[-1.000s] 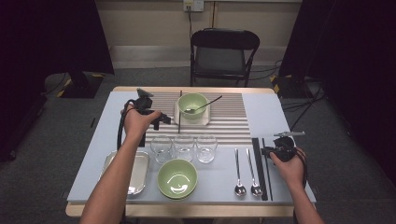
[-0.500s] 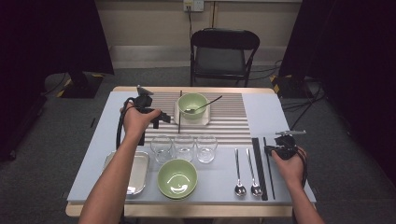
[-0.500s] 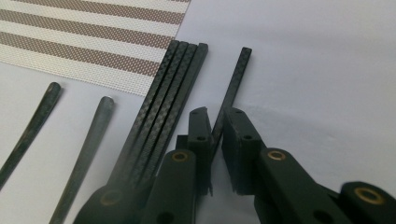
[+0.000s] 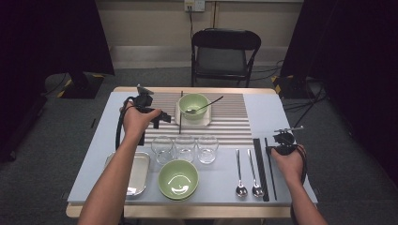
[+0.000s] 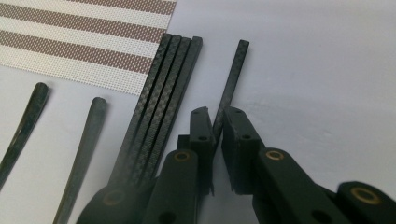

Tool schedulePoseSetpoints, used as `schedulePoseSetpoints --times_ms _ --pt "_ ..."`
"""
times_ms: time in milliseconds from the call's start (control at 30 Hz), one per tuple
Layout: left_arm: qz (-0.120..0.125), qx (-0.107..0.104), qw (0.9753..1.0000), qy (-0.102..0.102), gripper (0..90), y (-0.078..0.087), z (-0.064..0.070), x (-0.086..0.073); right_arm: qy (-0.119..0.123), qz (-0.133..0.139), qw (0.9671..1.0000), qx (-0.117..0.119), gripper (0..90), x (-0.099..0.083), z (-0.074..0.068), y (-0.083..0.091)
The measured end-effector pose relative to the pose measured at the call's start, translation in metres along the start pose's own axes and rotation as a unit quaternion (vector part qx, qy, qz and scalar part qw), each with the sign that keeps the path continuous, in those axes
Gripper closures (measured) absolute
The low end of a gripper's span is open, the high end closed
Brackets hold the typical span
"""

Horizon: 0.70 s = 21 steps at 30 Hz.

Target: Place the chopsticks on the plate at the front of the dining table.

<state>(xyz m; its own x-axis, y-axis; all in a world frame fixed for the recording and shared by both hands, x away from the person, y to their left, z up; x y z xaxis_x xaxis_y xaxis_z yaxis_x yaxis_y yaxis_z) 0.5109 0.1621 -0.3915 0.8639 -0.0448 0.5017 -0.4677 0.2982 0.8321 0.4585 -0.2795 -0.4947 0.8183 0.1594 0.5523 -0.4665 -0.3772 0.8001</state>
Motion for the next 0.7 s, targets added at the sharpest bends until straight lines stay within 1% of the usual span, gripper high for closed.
schedulePoseSetpoints --times_ms 100,133,167,233,333,367,400,533,633,667,700 --pt "0.001 -0.004 1.0 -0.006 35.9 0.0003 0.0006 -0.0006 -0.012 0.005 0.9999 0.008 84.4 0.0 0.0026 0.0003" --pt "0.002 -0.002 1.0 -0.003 35.6 0.0003 0.0015 -0.0008 -0.017 0.006 0.9998 0.008 85.3 -0.0001 0.0034 0.0006" --pt "0.001 -0.005 1.0 -0.001 35.5 0.0005 0.0025 -0.0011 -0.019 0.006 0.9998 0.01 85.6 0.0 0.0041 0.0008" --pt "0.002 -0.005 1.0 -0.002 35.5 0.0006 0.0036 -0.0012 -0.008 0.006 0.9999 0.009 86.1 0.0009 0.006 0.0007" --pt "0.001 -0.006 0.9999 -0.01 35.4 0.0 0.0045 -0.0012 -0.01 0.006 0.9999 0.01 86.2 0.0011 0.0067 0.0013" --pt "0.001 -0.009 0.9999 -0.007 35.3 -0.0004 0.0058 -0.0014 -0.01 0.008 0.9999 0.011 86.2 0.0011 0.0068 0.0012" --pt "-0.001 -0.008 0.9999 -0.012 35.3 -0.0005 0.0055 -0.0016 -0.004 0.008 0.9999 0.009 86.1 0.0009 0.0073 0.0012" --pt "0.0 -0.008 0.9999 -0.013 35.2 -0.0017 0.0062 -0.0019 0.012 -0.003 0.9999 -0.001 85.4 -0.0001 0.0056 0.0028" --pt "-0.001 -0.008 0.9999 -0.014 35.1 -0.0021 0.0056 -0.0031 0.015 -0.009 0.9998 0.002 83.7 -0.0018 0.0065 0.0046" --pt "-0.001 -0.008 0.9999 -0.011 35.1 -0.0023 0.0056 -0.0038 0.015 -0.01 0.9998 0.003 83.0 -0.0023 0.0065 0.005" --pt "-0.001 -0.008 0.9999 -0.011 35.1 -0.0022 0.0053 -0.0043 0.019 -0.011 0.9997 0.001 82.1 -0.0028 0.0065 0.0052"
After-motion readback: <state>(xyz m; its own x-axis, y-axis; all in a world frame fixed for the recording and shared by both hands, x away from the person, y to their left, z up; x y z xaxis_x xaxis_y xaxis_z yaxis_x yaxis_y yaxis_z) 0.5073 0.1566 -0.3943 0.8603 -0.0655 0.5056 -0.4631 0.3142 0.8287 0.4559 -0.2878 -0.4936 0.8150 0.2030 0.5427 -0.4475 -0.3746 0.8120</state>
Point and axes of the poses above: each handheld gripper's, and its own axes: y roughly backward along the jaws, x roughly out of its top, z roughly to its right, the point moved 5 cm from there along -y, roughly forward along the jaws, and after that the axes turned 10 degrees about x, right-handed, at the moved point
